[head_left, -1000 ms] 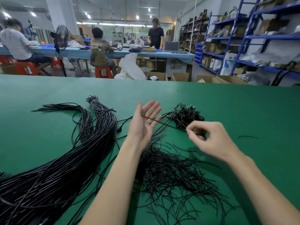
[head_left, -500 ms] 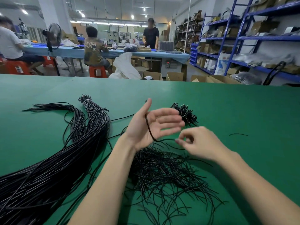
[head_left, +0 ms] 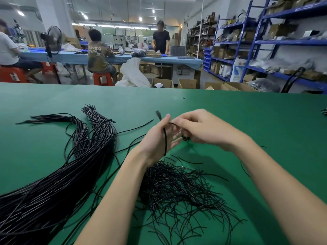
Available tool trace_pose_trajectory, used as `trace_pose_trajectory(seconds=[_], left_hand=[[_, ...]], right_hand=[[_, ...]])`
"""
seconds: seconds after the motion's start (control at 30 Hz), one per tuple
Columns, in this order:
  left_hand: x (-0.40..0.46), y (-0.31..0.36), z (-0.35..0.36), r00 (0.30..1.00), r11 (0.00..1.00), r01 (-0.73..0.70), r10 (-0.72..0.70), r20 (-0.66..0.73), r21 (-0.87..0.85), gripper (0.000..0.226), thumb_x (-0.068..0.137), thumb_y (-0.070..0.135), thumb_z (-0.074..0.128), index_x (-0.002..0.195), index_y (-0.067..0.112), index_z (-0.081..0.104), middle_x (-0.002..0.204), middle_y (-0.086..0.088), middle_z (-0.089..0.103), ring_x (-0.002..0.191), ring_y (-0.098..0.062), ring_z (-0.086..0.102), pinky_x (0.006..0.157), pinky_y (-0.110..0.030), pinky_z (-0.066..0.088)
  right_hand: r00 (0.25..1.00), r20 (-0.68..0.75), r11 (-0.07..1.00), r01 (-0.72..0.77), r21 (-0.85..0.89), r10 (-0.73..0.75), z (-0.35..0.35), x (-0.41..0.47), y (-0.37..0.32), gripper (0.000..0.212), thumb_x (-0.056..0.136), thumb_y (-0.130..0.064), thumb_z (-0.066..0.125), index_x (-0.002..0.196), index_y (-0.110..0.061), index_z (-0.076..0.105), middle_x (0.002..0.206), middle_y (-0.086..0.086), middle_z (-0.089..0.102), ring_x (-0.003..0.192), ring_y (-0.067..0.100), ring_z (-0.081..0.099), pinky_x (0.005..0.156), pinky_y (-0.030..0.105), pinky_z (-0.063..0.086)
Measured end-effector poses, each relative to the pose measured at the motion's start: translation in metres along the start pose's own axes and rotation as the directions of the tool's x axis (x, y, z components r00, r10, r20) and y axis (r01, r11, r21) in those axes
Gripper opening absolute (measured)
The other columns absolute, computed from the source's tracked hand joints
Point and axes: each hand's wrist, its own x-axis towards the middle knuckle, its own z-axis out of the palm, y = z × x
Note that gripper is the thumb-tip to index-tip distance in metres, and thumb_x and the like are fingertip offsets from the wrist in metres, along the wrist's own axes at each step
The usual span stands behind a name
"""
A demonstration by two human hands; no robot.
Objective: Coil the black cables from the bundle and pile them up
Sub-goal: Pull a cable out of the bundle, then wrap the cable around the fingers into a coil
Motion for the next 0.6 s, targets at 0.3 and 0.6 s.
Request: trace_pose_trajectory(seconds=[0.3, 0.6], left_hand=[[-0.006, 0.001, -0.011, 0.976, 0.941, -0.082, 0.143, 0.165, -0.328, 0.059, 0.107, 0.044, 0.020, 0.153, 0.010, 0.035, 0.156, -0.008, 0.042, 0.143, -0.033, 0.040, 0.118, -0.058, 0.028], [-0.011, -0.004, -0.005, 0.919, 0.989, 0.144, -0.136, 0.369, 0.005, 0.066, 0.107, 0.046, 0.020, 0.144, 0.001, 0.048, 0.148, -0.022, 0.049, 0.135, -0.048, 0.045, 0.110, -0.054, 0.043]], right_hand=[[0.933, 0.337, 0.936, -0.227, 0.269, 0.129, 0.034, -0.030, 0.057, 0.041, 0.103, -0.047, 0.050, 0.081, -0.019, 0.070, 0.058, -0.004, 0.054, 0.053, 0.012, 0.049, 0.053, 0.022, 0.042], [0.944, 0.297, 0.972, -0.079, -0.219, 0.144, -0.006, -0.001, 0.066, 0.027, 0.090, -0.028, 0.073, 0.063, -0.026, 0.068, 0.058, -0.013, 0.055, 0.058, 0.007, 0.047, 0.064, 0.027, 0.040]])
